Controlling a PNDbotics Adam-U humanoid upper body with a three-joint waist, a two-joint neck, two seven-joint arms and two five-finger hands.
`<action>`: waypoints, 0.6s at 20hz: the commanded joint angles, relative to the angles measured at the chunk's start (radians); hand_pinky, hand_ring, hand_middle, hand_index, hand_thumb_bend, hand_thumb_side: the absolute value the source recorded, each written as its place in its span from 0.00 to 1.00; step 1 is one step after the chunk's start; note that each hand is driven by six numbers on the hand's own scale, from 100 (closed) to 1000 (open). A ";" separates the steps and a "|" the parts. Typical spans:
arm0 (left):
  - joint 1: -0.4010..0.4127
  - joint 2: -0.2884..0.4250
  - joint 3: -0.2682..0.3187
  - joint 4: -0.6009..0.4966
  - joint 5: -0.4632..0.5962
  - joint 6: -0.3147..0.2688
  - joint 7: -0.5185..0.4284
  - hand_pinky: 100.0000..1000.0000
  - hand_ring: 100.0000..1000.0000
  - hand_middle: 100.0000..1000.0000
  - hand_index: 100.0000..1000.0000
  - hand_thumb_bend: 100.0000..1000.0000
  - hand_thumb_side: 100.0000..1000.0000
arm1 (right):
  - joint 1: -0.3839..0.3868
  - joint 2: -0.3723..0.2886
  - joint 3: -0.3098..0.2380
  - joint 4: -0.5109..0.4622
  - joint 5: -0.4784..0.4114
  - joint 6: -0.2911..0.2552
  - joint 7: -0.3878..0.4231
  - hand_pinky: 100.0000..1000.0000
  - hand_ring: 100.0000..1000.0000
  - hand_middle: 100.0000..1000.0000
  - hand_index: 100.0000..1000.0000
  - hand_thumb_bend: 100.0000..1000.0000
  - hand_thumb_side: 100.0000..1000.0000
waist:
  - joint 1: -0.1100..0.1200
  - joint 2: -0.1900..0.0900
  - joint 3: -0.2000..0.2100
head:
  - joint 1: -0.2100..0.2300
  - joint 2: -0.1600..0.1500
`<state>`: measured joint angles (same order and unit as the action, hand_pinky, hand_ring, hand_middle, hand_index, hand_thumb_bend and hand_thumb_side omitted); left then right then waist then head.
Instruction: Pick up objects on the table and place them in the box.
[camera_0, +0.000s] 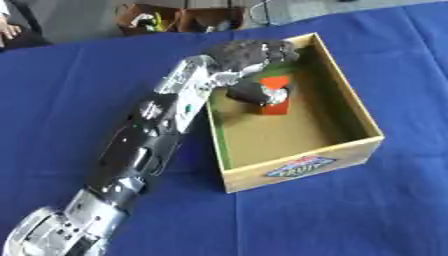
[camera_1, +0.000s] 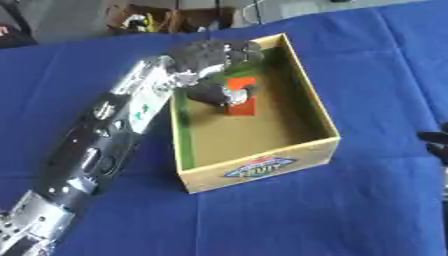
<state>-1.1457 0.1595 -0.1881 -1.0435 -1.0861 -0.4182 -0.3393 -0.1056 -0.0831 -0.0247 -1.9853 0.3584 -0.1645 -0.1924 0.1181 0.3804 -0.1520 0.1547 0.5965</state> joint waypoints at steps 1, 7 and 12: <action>-0.027 0.035 0.003 -0.062 0.046 0.021 -0.028 0.92 0.97 1.00 1.00 0.43 1.00 | -0.002 0.000 -0.002 -0.015 0.000 -0.002 0.000 0.81 0.96 0.63 0.93 0.00 0.99 | -0.012 -0.027 0.002 | -0.004 -0.002; -0.007 0.064 0.010 -0.191 0.123 0.043 -0.061 0.90 0.95 0.99 1.00 0.26 1.00 | 0.000 -0.001 -0.006 -0.015 -0.002 -0.002 -0.001 0.81 0.96 0.63 0.93 0.00 0.99 | -0.016 -0.031 0.009 | -0.014 -0.001; 0.039 0.112 0.053 -0.300 0.190 0.050 -0.024 0.82 0.91 0.92 1.00 0.00 0.99 | 0.003 -0.005 -0.013 -0.015 -0.006 -0.005 -0.010 0.81 0.96 0.63 0.93 0.00 0.98 | -0.022 -0.038 0.024 | -0.030 0.008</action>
<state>-1.0930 0.2377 -0.1590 -1.3006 -0.9154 -0.3695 -0.3749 -0.1034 -0.0831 -0.0313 -1.9853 0.3584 -0.1682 -0.1967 0.1031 0.3681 -0.1283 0.1304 0.5993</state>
